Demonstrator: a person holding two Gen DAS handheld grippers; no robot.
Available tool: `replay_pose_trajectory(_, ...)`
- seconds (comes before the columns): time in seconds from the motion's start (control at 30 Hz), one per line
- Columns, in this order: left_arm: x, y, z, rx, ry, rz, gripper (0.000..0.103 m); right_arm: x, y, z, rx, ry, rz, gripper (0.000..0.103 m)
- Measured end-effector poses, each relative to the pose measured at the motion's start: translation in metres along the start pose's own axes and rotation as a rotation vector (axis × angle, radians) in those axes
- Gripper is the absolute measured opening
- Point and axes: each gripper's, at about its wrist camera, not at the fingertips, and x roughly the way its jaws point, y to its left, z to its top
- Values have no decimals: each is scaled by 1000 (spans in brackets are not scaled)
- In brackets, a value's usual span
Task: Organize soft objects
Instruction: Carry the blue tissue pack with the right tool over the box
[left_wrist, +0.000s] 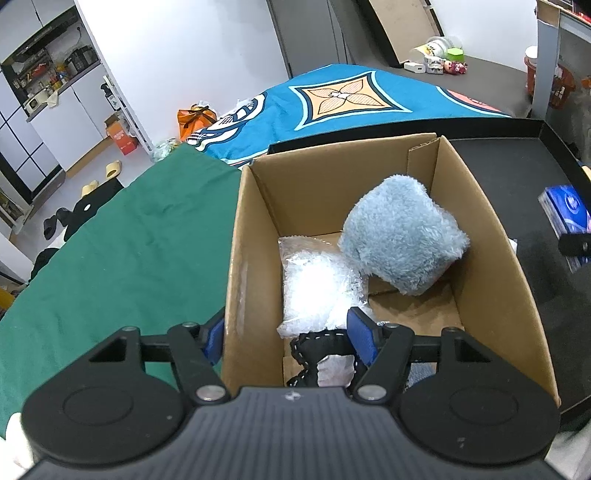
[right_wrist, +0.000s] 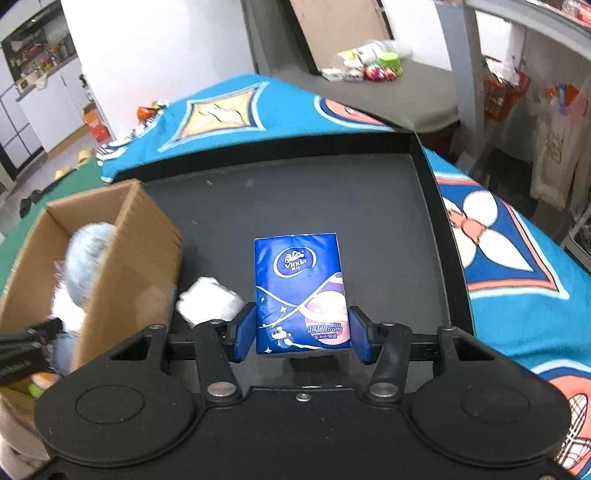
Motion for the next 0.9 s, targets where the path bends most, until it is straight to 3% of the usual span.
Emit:
replay_pose_trajectory(0.53, -5, 18, -5, -50, -4, -58, 60, -40, 41, 32, -55, -100, 129, 51)
replay_pose_trajectory(0.9, -6, 38, -16, -106, 1, -93, 29, -58, 80, 33, -128, -121, 206, 51)
